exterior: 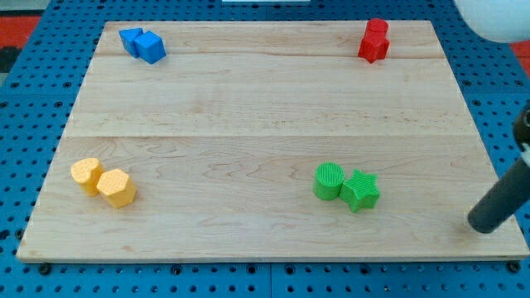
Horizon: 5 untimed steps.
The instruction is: Move your arm close to green star
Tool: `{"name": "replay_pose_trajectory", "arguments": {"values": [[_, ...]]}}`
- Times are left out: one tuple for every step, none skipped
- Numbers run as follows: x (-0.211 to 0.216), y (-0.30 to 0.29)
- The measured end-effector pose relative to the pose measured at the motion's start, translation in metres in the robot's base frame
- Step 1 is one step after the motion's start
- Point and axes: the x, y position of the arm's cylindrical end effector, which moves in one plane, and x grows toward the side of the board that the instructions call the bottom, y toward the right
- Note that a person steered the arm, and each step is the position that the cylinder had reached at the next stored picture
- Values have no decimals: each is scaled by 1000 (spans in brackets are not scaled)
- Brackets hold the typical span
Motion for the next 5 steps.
{"name": "replay_pose_trajectory", "arguments": {"values": [[-3, -36], [-21, -69], [-46, -73], [-63, -98], [-77, -135]]}}
